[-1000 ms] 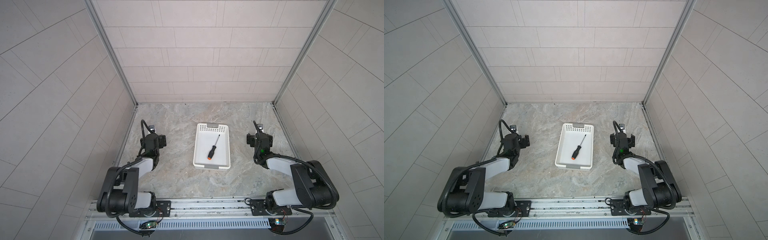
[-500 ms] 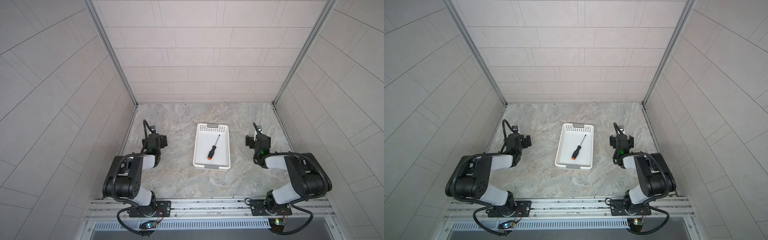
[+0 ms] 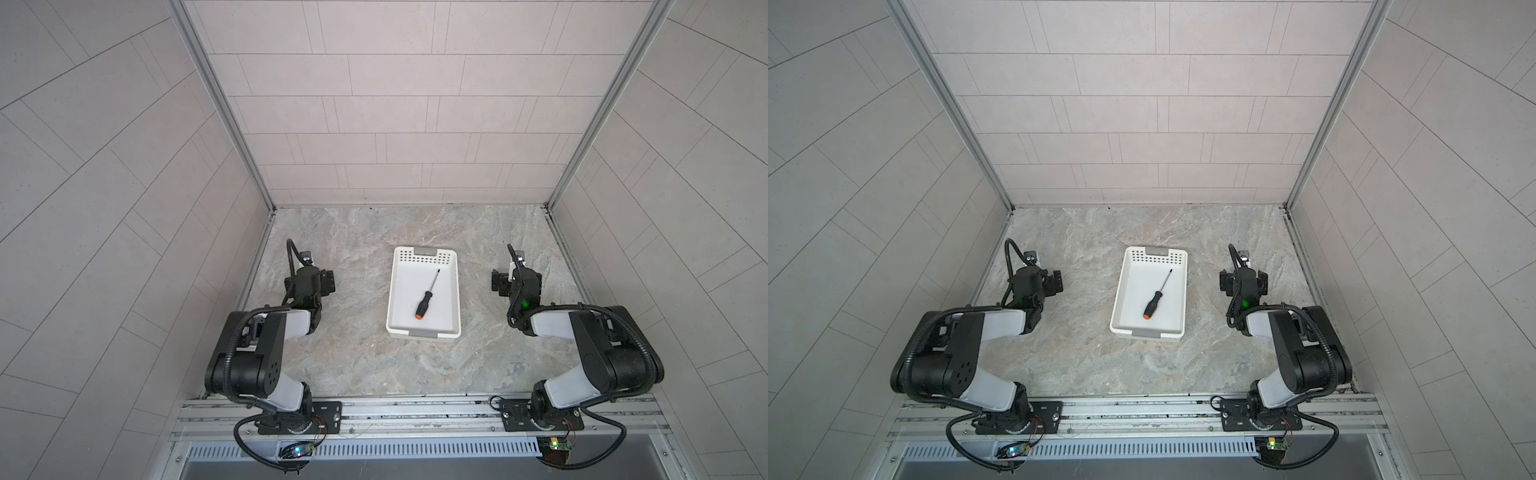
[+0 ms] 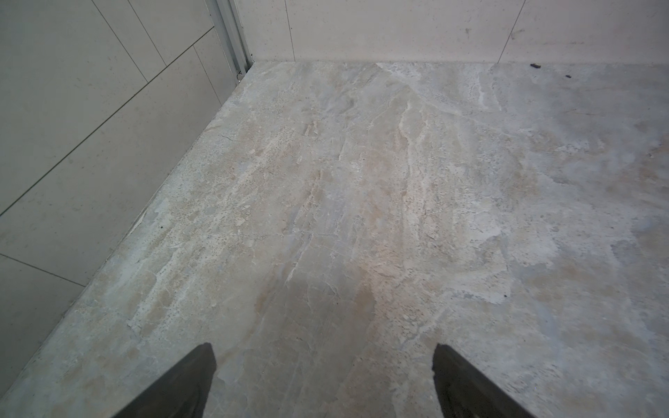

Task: Put the screwdriver in the bin
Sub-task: Reset both arms

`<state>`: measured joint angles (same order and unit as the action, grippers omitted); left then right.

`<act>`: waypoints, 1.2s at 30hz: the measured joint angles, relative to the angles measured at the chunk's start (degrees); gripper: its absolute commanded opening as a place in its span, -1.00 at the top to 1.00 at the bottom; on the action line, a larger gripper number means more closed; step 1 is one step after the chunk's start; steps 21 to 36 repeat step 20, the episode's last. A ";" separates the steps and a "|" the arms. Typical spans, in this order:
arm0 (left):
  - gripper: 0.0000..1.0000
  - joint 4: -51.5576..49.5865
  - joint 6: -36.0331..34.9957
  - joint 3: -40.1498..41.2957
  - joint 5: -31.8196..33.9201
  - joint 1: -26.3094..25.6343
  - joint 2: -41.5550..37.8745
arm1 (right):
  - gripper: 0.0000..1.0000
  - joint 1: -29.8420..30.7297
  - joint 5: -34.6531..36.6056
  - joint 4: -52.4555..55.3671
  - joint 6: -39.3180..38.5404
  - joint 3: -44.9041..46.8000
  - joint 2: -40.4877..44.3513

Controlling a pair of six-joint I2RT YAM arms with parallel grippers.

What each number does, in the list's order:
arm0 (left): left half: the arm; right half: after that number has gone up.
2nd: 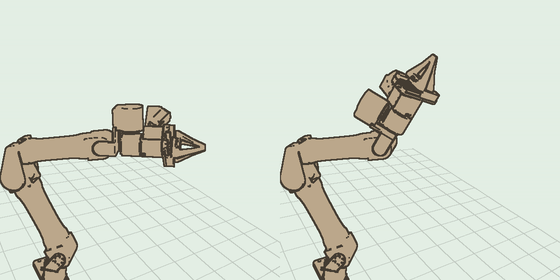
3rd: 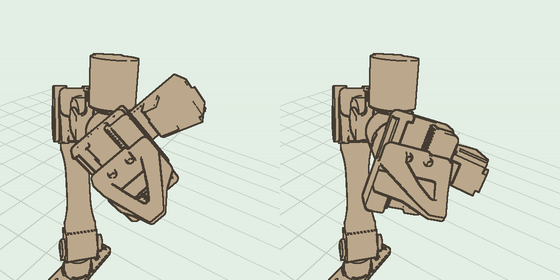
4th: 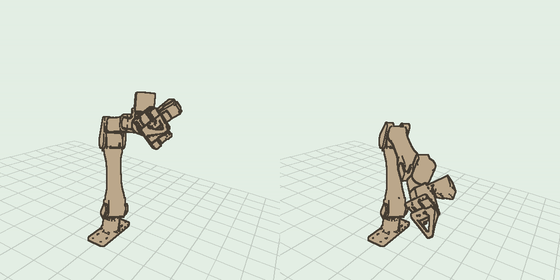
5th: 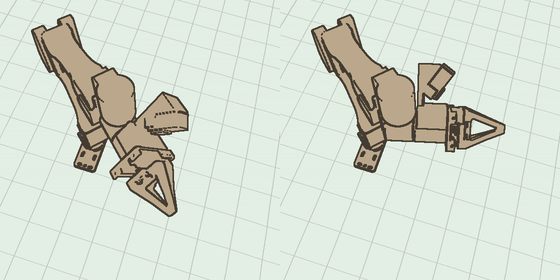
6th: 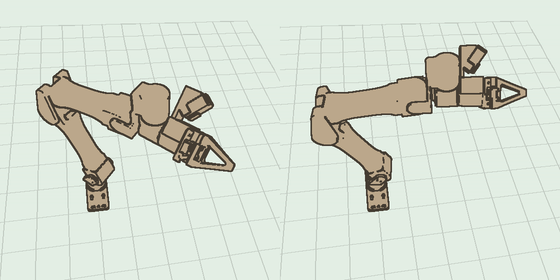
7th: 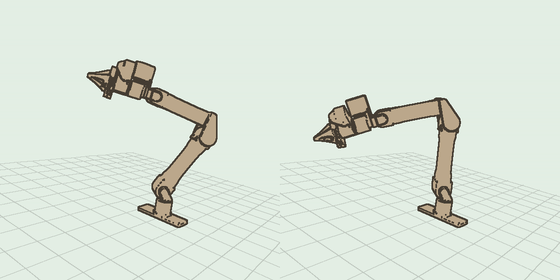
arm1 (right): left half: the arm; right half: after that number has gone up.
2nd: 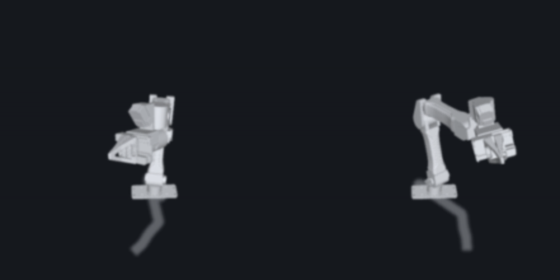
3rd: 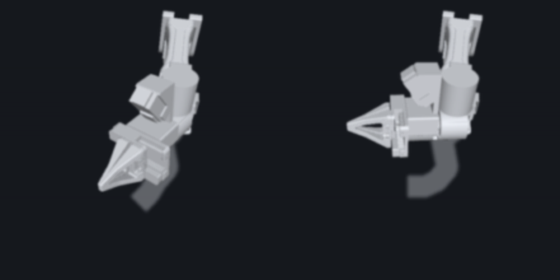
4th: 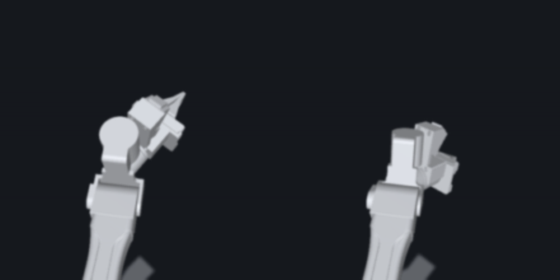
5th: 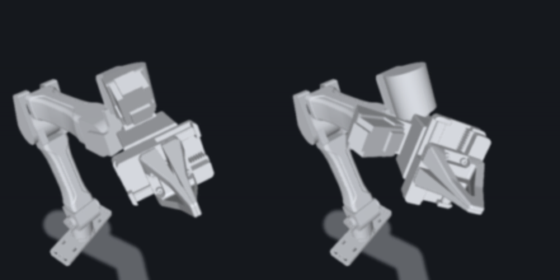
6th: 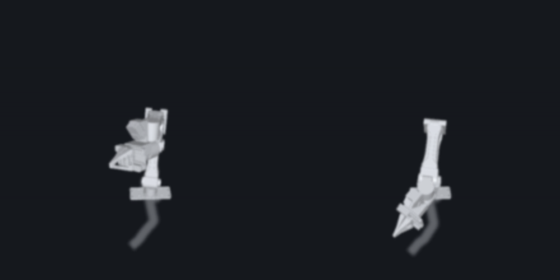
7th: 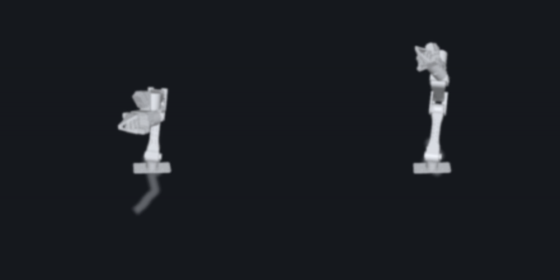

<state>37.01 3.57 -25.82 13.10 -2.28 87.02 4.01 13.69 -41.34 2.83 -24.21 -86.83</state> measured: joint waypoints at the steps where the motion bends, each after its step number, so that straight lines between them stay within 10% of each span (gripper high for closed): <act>1: -0.99 0.02 0.00 0.00 0.00 0.00 0.00 | -0.99 0.00 0.00 0.00 0.00 0.00 0.00; 36: -0.99 0.02 -0.17 -0.20 0.09 -0.15 0.00 | -0.99 -0.22 -0.48 0.52 0.13 -0.37 0.00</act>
